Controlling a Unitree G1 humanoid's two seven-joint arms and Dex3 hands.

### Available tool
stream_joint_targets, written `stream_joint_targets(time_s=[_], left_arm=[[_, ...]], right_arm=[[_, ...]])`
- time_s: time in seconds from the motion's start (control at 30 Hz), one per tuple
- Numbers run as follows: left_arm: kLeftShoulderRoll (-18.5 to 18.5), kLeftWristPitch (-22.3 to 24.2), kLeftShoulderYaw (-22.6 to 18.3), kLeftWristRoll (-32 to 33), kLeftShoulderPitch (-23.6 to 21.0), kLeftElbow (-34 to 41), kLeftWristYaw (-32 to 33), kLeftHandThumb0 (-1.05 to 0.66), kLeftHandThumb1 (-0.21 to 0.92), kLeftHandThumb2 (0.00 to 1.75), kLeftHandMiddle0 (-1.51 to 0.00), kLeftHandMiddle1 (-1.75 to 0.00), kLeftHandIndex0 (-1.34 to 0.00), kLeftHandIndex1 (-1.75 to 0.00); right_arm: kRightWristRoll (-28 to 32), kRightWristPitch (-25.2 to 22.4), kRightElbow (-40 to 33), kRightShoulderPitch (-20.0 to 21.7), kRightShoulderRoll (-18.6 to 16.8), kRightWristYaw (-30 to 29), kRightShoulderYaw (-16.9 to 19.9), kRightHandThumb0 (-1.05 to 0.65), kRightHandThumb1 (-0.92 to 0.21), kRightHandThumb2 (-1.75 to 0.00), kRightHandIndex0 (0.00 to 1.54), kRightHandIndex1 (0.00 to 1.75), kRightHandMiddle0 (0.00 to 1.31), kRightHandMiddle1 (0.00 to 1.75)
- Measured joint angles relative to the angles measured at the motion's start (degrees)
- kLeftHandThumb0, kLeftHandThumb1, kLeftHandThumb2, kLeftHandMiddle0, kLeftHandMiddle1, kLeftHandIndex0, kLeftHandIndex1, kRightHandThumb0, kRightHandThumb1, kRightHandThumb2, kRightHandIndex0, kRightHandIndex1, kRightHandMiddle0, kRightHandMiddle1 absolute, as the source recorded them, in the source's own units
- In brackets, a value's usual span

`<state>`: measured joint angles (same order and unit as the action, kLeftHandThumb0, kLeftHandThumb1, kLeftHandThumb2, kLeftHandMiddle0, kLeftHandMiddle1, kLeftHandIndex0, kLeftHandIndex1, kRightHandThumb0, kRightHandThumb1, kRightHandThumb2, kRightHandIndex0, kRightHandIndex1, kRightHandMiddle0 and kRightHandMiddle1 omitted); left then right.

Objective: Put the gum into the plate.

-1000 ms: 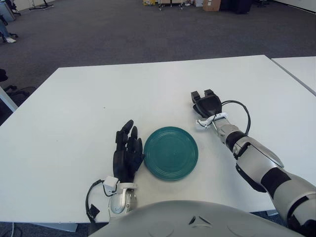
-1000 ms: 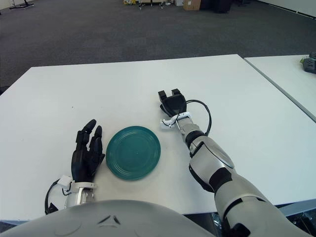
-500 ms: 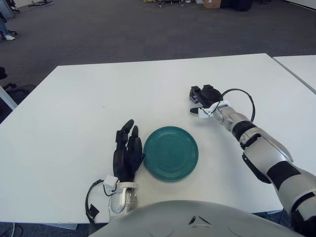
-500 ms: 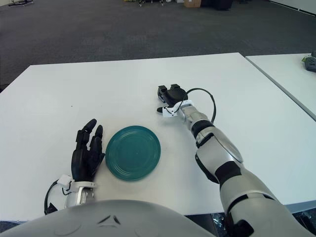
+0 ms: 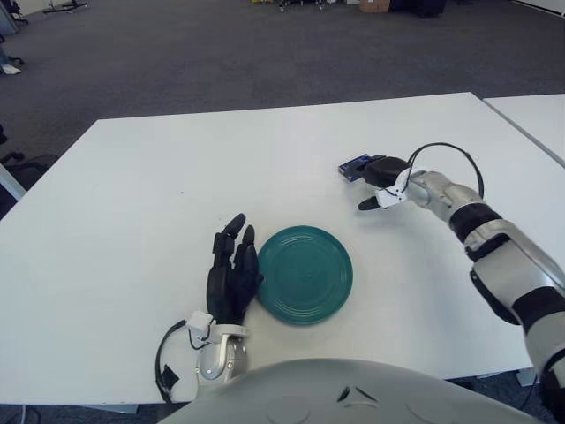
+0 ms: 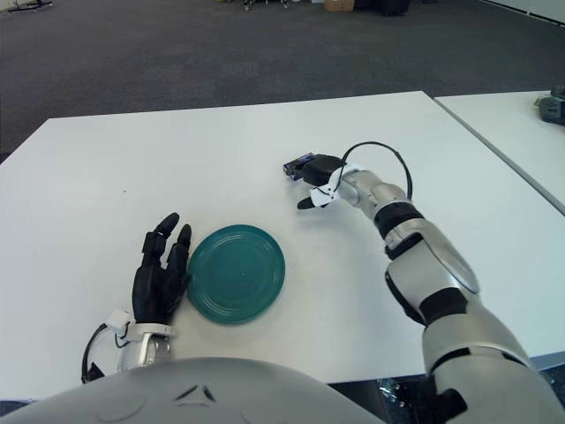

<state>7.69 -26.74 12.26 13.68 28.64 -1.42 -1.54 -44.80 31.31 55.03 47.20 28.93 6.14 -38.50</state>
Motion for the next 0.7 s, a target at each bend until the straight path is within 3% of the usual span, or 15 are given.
stream_joint_targets(time_s=[0.3,0.7], left_arm=[[0.1,2.2,0.6,-3.0,0.2,1.0,0.6,-0.81,0.92,0.59,-0.32,0.0,-0.01,-0.93],[0.1,3.0,0.6,-4.1,0.3,1.4,1.0,-0.82,0.92,0.65,-0.31,0.0,0.0,-0.89]], right_arm=[[1.8,0.2,-5.9,0.2,2.4,8.1,2.9,-1.05,-0.92,-0.8,0.14,0.01,0.0,0.38],[0.6,-1.7,-1.9,0.2,2.0,7.8,3.1,-1.05,-0.92,-0.78,0.17,0.01,0.0,0.45]])
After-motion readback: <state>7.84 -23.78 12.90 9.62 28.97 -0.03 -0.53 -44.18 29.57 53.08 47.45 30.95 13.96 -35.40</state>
